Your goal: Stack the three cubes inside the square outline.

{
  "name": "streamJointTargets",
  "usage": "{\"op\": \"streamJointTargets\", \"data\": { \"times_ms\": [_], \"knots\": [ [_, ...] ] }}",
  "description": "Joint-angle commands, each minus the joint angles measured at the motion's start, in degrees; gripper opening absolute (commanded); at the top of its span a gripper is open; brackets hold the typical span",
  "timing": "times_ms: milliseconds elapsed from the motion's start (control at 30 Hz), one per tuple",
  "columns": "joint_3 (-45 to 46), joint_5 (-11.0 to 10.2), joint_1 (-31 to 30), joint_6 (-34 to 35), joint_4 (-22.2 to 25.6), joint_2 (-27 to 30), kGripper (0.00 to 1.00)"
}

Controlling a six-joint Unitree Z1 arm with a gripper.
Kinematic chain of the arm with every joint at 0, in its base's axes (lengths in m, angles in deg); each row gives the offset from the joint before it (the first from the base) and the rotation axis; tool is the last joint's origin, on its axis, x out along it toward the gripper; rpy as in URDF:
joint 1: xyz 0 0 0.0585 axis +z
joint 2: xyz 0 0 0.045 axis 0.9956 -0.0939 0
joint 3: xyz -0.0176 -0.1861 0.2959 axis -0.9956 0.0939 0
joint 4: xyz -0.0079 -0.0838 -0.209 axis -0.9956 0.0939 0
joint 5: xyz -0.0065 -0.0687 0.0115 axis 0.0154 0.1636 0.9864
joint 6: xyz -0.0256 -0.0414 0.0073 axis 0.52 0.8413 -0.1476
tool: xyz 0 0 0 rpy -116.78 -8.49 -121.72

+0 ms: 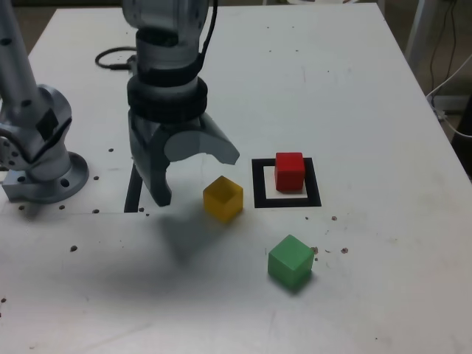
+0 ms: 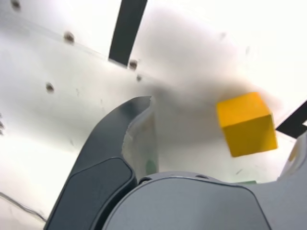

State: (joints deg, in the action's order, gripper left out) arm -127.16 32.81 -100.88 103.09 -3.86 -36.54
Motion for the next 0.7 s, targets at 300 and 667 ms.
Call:
{"op": "streamJointTargets", "data": {
  "times_ms": [300,667],
  "knots": [
    [-0.9,2.9,0.9,2.3,-3.6,-3.7,0.97],
    [-1.1,2.3,3.2,2.2,-5.9,-7.4,0.94]
  ]
}}
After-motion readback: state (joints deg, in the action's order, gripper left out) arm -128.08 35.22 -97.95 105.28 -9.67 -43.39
